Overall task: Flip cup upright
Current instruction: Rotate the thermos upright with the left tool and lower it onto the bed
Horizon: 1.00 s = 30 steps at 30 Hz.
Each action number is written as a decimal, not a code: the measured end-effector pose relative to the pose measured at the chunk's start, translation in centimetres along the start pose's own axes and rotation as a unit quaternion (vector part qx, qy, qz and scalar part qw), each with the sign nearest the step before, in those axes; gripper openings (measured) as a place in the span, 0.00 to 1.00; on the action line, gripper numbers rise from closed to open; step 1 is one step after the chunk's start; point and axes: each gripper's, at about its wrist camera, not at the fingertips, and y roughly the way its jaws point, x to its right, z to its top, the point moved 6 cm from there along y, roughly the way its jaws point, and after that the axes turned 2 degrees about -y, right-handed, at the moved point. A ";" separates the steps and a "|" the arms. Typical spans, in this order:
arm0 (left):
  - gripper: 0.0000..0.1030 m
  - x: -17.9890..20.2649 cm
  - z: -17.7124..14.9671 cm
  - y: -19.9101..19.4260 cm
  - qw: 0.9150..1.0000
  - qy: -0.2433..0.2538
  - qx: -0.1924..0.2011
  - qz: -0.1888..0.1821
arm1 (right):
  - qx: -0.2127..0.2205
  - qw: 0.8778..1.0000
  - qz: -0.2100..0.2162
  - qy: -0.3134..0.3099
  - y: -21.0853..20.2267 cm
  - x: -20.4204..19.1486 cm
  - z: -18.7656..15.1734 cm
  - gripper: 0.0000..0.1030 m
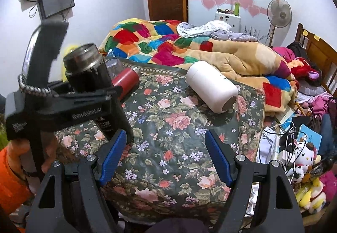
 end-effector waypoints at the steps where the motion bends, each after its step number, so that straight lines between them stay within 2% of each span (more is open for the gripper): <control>1: 0.62 0.0 -0.4 0.1 1.000 0.001 -0.003 0.000 | -0.001 1.000 0.000 0.000 0.0 0.0 0.0 0.72; 8: 0.62 0.4 -1.7 -0.7 1.000 0.022 0.002 0.002 | -0.001 1.000 0.000 0.001 -0.1 0.0 0.0 0.72; 14: 0.62 -0.1 -2.2 -1.4 1.000 0.020 -0.014 -0.010 | 0.001 1.000 0.001 0.003 -0.6 -0.4 0.1 0.72; 18: 0.67 0.0 -2.2 -3.4 0.999 0.031 -0.004 -0.014 | 0.012 1.000 0.002 0.004 -1.8 -1.0 0.4 0.72; 24: 0.68 -0.9 -1.6 -9.6 0.998 0.018 0.044 -0.041 | 0.056 0.998 0.000 -0.003 -5.5 -2.4 1.6 0.72; 27: 0.69 -1.8 -0.8 -14.2 0.995 0.008 0.095 -0.042 | 0.090 0.996 -0.001 -0.004 -8.0 -3.2 2.4 0.72; 30: 0.71 -2.7 -0.2 -19.5 0.987 0.001 0.155 -0.046 | 0.138 0.990 -0.005 -0.005 -11.2 -4.1 3.3 0.72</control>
